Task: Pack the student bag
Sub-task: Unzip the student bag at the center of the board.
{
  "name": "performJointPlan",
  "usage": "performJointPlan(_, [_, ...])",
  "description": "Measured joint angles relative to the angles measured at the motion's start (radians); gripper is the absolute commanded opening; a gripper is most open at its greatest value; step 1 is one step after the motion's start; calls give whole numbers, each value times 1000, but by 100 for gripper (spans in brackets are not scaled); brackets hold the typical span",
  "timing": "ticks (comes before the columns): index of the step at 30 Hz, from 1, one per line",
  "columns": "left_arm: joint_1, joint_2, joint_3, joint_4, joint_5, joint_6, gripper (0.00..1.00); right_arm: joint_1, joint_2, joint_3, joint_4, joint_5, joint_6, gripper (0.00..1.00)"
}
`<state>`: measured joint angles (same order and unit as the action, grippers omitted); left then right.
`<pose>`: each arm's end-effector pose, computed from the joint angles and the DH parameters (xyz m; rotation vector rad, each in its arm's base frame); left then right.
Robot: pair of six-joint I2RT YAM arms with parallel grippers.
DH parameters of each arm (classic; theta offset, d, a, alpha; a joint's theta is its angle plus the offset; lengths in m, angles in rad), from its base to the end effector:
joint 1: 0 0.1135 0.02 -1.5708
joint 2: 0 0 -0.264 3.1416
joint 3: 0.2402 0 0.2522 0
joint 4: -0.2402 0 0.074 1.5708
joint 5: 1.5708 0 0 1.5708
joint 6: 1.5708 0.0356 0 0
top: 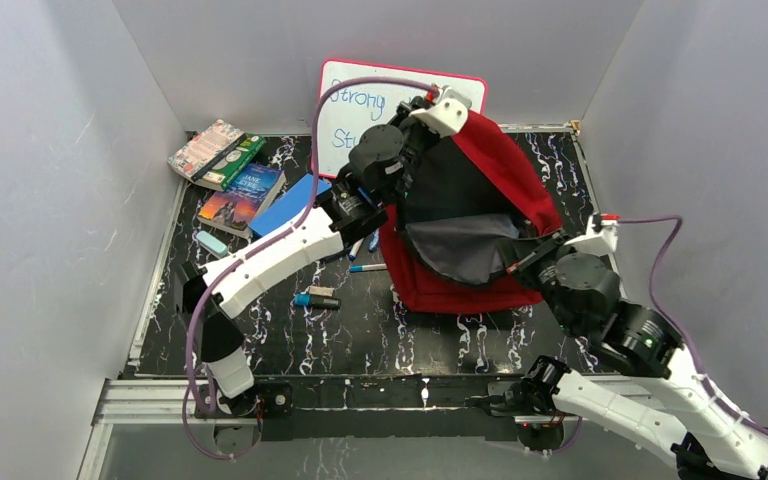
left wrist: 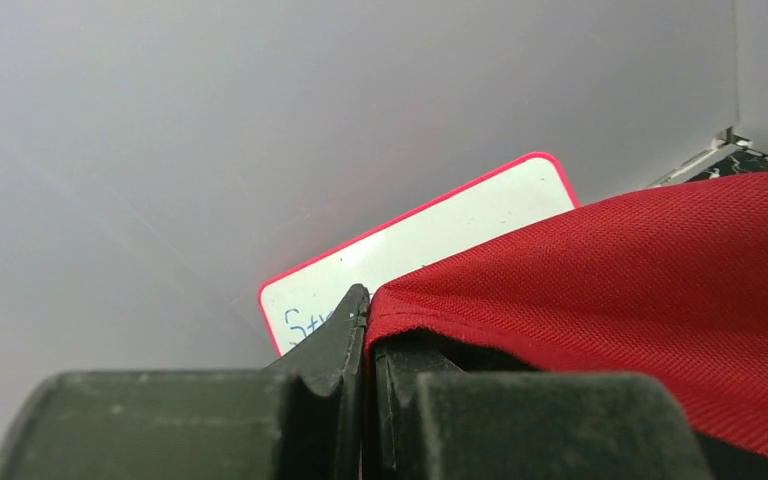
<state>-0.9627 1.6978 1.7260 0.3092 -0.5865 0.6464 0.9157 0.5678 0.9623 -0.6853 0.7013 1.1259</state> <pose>0.2415 -0.3125 0.4766 0.5054 1.1890 0.0904 0.0776 0.0633 0.3760 0.6763 1.7384 0.7983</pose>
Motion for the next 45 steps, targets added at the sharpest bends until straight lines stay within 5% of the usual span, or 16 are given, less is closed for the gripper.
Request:
performJointPlan(12, [40, 49, 184, -278, 7, -200, 0, 1, -23, 184, -134, 64, -369, 0])
performJointPlan(22, [51, 49, 182, -621, 55, -515, 0, 5, 209, 307, -272, 124, -512, 0])
performJointPlan(35, [67, 29, 126, -740, 71, -672, 0, -18, 432, 325, -125, 69, -721, 0])
performJointPlan(37, [67, 29, 120, -746, 72, -684, 0, -78, 463, 325, -90, 8, -755, 0])
performJointPlan(45, [83, 31, 117, -798, 123, -756, 0, -670, 594, 333, 1, -508, -838, 0])
